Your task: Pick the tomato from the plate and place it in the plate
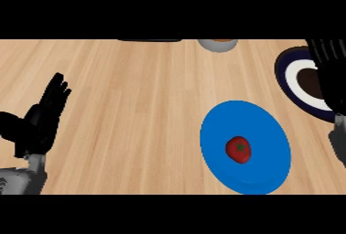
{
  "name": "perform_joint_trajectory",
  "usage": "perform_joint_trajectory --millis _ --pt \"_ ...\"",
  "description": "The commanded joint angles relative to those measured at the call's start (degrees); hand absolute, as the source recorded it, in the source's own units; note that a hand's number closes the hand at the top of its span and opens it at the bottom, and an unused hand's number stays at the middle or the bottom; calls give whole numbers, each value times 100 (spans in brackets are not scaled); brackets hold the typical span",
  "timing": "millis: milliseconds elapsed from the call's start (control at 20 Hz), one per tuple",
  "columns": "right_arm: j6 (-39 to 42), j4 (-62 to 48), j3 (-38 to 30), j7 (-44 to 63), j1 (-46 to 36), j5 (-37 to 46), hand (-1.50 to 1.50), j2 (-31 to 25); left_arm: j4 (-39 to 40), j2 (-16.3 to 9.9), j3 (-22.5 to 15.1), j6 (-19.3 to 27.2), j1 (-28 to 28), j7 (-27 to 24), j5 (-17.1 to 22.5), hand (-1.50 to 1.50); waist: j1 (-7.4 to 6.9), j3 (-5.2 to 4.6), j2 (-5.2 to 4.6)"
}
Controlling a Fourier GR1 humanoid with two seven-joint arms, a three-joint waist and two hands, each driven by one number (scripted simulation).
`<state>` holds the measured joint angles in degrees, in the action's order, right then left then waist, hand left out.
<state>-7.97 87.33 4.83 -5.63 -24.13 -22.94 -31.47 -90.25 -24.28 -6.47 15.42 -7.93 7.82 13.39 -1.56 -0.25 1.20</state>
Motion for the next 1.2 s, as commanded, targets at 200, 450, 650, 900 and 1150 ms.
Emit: perform_joint_trajectory --millis 200,450,650,900,1150 --pt "-1648 477 -968 483 871 626 150 -433 607 398 -251 44 864 409 132 0 610 7 -51" --pt "-3370 -126 -1282 910 2068 1853 -150 -579 450 708 -411 -86 1163 415 410 0 885 -5 -1" --pt "-4432 1339 -962 425 3234 2245 -150 504 559 644 -355 -360 1131 355 530 0 644 10 -20" --pt "-5026 2983 -45 1090 4641 3508 -150 614 540 1006 -764 -181 999 346 203 0 384 3 -83" --pt "-3907 3431 290 2416 5746 3945 -150 -332 613 1006 -707 -188 882 393 207 0 370 -16 -125"
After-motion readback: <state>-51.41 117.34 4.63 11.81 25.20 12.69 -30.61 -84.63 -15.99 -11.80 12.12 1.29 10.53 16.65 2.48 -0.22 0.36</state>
